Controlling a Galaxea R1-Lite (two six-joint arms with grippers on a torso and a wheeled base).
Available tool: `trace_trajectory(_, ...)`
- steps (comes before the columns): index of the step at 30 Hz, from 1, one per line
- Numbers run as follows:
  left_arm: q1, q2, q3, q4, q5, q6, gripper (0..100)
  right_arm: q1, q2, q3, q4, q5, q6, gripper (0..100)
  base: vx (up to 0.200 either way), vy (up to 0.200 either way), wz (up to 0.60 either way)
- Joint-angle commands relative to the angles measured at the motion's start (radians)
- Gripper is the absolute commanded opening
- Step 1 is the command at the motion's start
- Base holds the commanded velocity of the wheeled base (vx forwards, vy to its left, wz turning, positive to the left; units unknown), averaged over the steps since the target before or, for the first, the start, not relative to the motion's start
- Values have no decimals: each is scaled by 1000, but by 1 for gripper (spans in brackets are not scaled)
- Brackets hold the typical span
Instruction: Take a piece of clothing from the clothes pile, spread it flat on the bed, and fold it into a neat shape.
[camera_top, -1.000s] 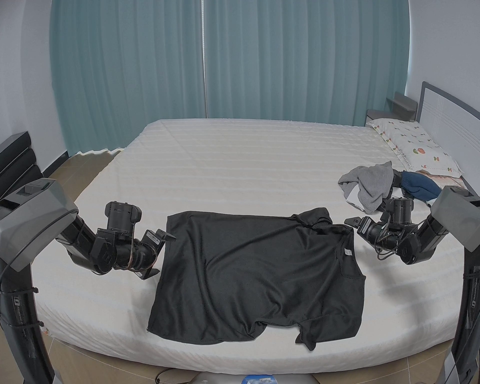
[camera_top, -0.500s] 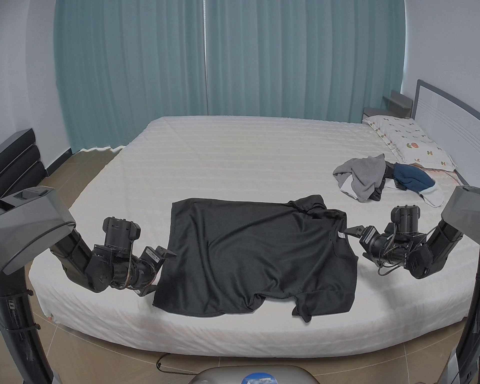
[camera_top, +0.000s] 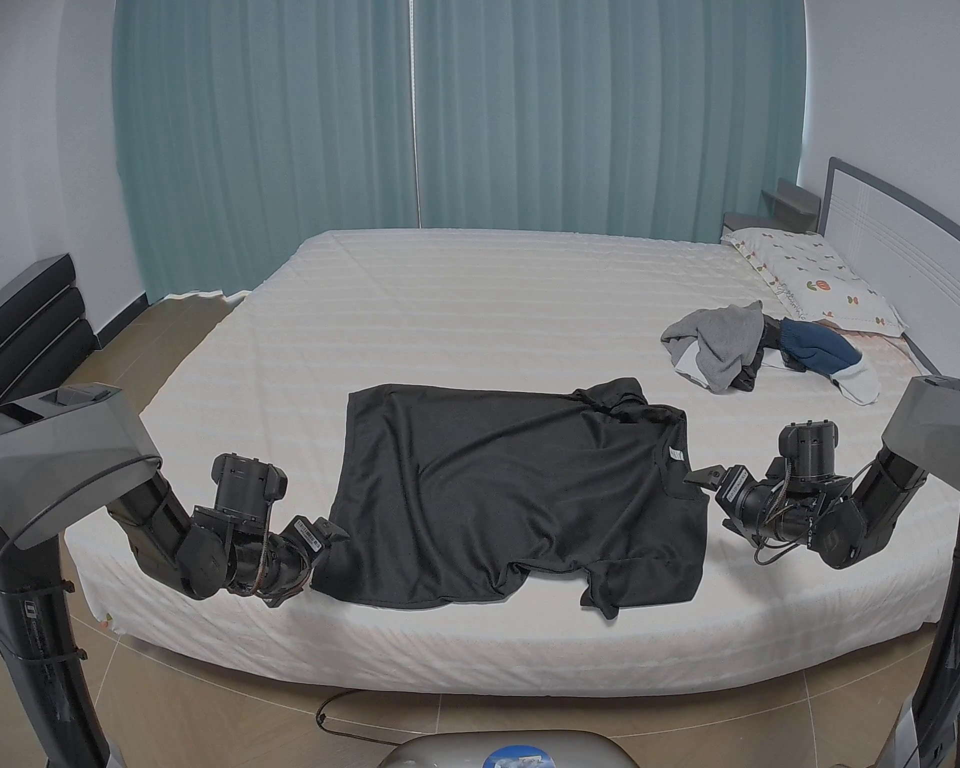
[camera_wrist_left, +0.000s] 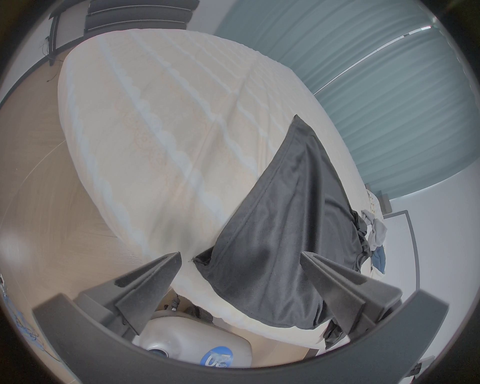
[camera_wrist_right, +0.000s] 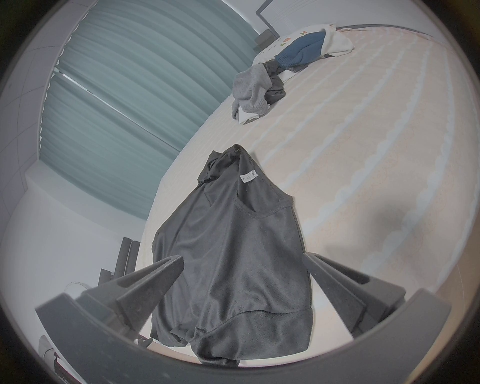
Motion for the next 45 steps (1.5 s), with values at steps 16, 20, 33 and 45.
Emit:
trace_trajectory(16,-16,50,-25,-4,10,70,100,22,4,38,0,0,-69,100,0,0,0)
trace_trajectory(20,-31,76,-45,-3,66,78,100,25,6,41,0,0,-87,100,0,0,0)
trace_trajectory(33,-22,31,-34,-1,127,97,0,28,29,67,24,3,-130,100,0,0,0)
trace_trajectory(45,17,-38,-34,-4,130,97,0,30,82,47,69,5,-141,100,0,0,0)
